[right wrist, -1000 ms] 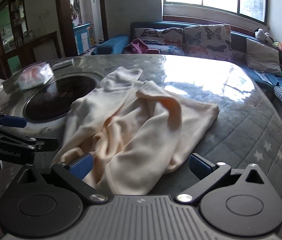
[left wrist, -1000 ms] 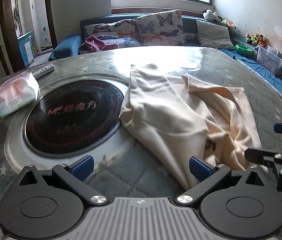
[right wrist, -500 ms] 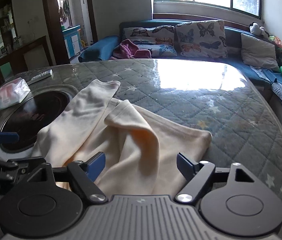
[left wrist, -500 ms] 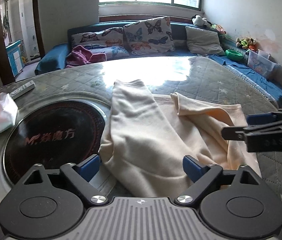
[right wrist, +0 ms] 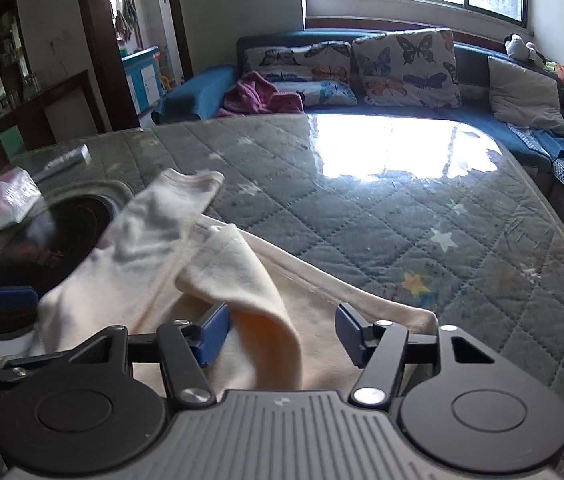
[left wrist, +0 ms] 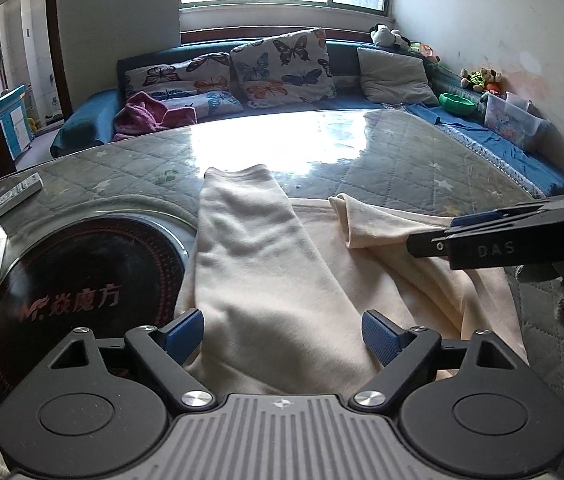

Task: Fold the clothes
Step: 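Move the right tool to the cream sweatshirt and grasp its hem edge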

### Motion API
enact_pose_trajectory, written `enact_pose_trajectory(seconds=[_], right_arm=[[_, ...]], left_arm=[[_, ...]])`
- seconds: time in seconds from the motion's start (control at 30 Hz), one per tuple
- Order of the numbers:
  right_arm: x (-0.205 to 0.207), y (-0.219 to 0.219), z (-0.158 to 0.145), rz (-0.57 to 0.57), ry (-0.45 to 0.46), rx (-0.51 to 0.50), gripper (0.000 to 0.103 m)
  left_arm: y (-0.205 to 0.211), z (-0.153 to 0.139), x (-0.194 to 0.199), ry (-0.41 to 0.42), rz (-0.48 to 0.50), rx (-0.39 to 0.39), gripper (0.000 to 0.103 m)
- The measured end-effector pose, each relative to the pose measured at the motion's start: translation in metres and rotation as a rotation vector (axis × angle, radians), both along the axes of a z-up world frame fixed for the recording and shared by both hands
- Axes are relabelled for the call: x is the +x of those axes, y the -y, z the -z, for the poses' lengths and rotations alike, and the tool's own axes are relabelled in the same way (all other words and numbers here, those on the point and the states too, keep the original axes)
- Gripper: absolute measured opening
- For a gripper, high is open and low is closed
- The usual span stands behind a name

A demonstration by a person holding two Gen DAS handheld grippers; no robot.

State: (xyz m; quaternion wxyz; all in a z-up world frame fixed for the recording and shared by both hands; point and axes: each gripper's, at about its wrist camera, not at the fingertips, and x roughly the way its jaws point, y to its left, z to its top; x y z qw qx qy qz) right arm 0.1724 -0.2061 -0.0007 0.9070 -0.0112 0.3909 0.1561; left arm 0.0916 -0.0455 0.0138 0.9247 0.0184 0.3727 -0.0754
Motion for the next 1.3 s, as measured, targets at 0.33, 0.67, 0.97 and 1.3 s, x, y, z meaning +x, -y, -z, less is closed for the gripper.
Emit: enact_pose_trajectory(seconds=[0.33,0.67,0.97,1.3], right_arm=[[0.002,0.012,0.002,-0.013,0.006,0.063,0.008],[-0.009,0.031,-0.013,0.009,0.048,0.061,0.008],[-0.001,0.01,0.002,-0.044,0.028,0.026,0.037],[-0.005,0.025,0.001,-0.004,0.061,0.07,0.004]], left_arm=[[0.008,0.005,0.012,-0.005,0.022,0.003,0.089],[0.017,0.009,0.031,-0.012,0.038,0.011,0.088],[0.01,0.014,0.056,-0.022,0.021,0.007,0.084],[0.001,0.014,0.105,-0.023,-0.05,-0.017,0.081]])
